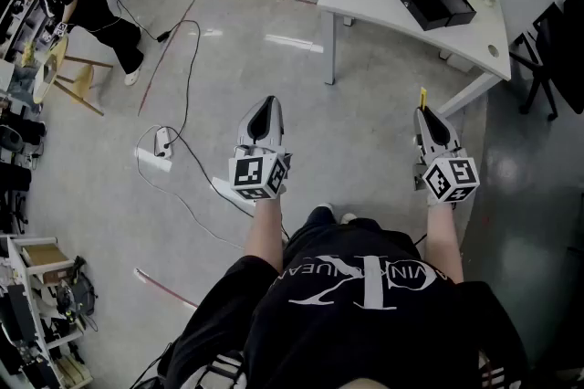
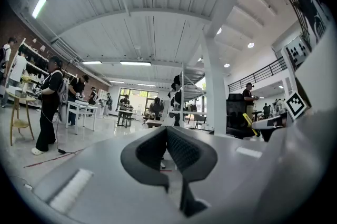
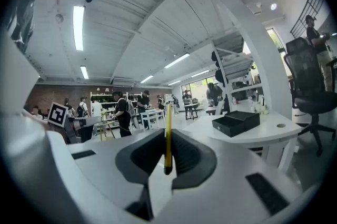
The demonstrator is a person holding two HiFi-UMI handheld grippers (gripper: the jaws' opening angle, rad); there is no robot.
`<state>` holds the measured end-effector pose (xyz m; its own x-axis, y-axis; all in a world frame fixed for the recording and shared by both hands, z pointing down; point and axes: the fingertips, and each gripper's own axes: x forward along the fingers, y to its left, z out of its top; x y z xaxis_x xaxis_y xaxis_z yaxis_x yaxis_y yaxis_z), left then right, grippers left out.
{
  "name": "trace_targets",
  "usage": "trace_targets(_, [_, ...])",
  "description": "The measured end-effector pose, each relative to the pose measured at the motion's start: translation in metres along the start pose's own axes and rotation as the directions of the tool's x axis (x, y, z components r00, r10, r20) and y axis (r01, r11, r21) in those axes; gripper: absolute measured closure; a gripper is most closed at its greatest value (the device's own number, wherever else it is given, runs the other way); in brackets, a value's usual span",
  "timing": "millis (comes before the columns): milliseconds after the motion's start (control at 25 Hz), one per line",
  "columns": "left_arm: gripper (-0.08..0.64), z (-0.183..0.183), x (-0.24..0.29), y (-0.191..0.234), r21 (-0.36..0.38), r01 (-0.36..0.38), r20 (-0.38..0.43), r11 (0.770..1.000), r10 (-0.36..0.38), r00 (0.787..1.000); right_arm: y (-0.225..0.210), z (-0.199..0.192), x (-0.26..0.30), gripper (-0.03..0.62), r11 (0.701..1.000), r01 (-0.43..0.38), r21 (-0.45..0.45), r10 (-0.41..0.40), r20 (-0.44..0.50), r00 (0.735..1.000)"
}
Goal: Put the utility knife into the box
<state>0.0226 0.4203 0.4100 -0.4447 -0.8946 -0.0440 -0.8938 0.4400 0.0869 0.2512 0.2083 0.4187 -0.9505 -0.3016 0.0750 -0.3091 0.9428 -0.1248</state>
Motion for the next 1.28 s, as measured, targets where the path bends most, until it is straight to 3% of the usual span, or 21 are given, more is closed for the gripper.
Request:
trace_targets(800, [0.549, 0.0, -0.004, 0.032, -0.019, -0.008, 0.007, 1.0, 0.008, 1.0, 0.014, 0.0, 0.017, 0.545, 1.0, 0.008, -0.013, -0.008, 0.007, 1.0])
trace_targets(1280, [0.549, -0.006, 0.013, 0.047, -0.042, 0.029, -0.003, 0.999, -0.029, 1.0, 0.011, -0.005, 0.028, 0.545, 0.998, 0.057, 0.017, -0.057, 0.022, 0.998])
